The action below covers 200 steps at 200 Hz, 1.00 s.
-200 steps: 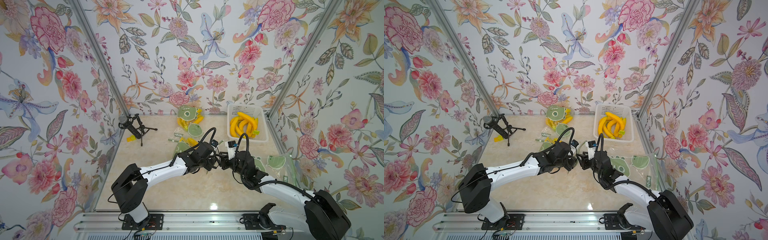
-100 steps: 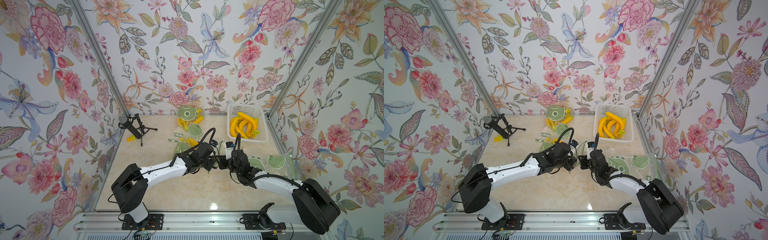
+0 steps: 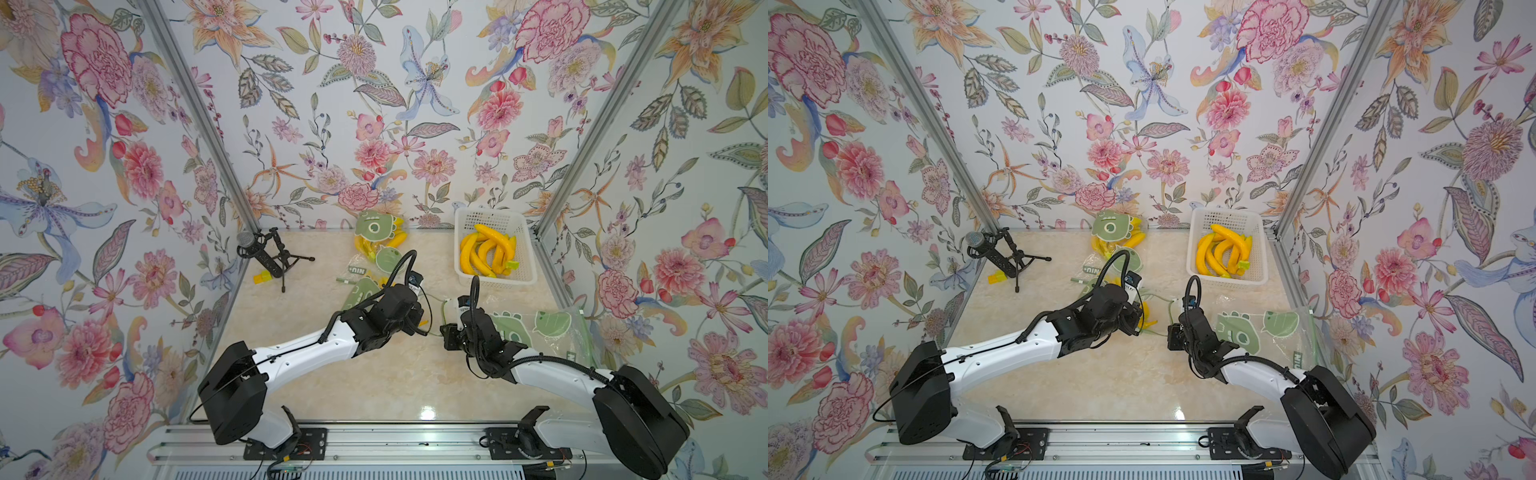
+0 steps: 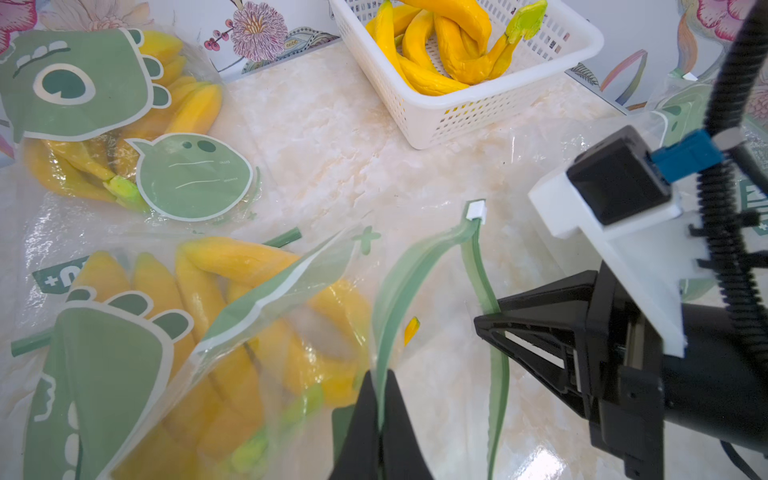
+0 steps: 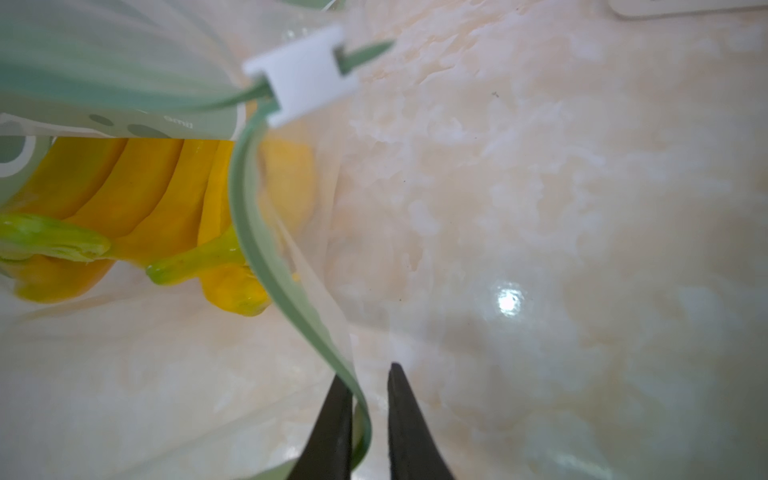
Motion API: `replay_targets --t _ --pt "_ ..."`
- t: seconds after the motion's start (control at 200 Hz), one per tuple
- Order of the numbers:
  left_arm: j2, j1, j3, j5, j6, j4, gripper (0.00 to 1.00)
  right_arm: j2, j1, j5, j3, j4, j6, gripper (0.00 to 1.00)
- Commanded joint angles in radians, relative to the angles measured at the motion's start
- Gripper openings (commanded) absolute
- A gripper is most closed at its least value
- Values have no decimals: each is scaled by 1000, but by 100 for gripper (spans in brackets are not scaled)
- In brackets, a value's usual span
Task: Open the zip-top bag and take out the banana
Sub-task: Open the zipper of the food storage bag at the center of the board.
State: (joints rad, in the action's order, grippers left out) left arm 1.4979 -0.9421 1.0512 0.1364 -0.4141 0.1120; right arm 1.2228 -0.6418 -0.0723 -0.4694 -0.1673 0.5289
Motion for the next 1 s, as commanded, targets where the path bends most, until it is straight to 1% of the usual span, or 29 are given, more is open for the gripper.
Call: replay_targets --t 0.0,0.06,0.075,0.15,0.32,0.41,0.475,0.59,0.701,0.806,0.891,0.996 --pt "-20 -16 -38 -5 -34 -54 0 -92 -1 -8 -28 43 -60 23" --pt "-26 -21 -53 -21 -34 -72 0 -132 0 23 -48 41 -98 25" --pt "-27 -23 -58 -23 -35 -77 0 -140 -25 34 -53 39 -107 25" --pt "-31 -30 -71 -34 -40 -97 0 -154 -53 66 -75 38 -134 27" --pt "-34 -41 -91 -37 -53 -118 0 -80 -100 110 -110 -3 -121 30" --pt "-42 -43 -104 -37 -62 -132 0 -23 -104 104 -106 -61 -69 31" --pt "-49 -43 -116 -41 -69 -146 0 27 -84 108 -98 -99 -12 32" --pt "-59 -47 -137 -46 -85 -166 0 107 -36 164 -52 -277 117 36" --pt "-72 -49 -166 -43 -103 -196 0 187 -46 190 -73 -368 152 42" --pt "-84 -50 -194 -46 -122 -228 0 243 -68 161 -98 -388 168 48" --pt "-90 -52 -209 -43 -132 -244 0 277 -82 129 -103 -402 189 51" --pt "-94 -58 -230 -54 -148 -277 0 309 -112 43 -145 -332 197 54"
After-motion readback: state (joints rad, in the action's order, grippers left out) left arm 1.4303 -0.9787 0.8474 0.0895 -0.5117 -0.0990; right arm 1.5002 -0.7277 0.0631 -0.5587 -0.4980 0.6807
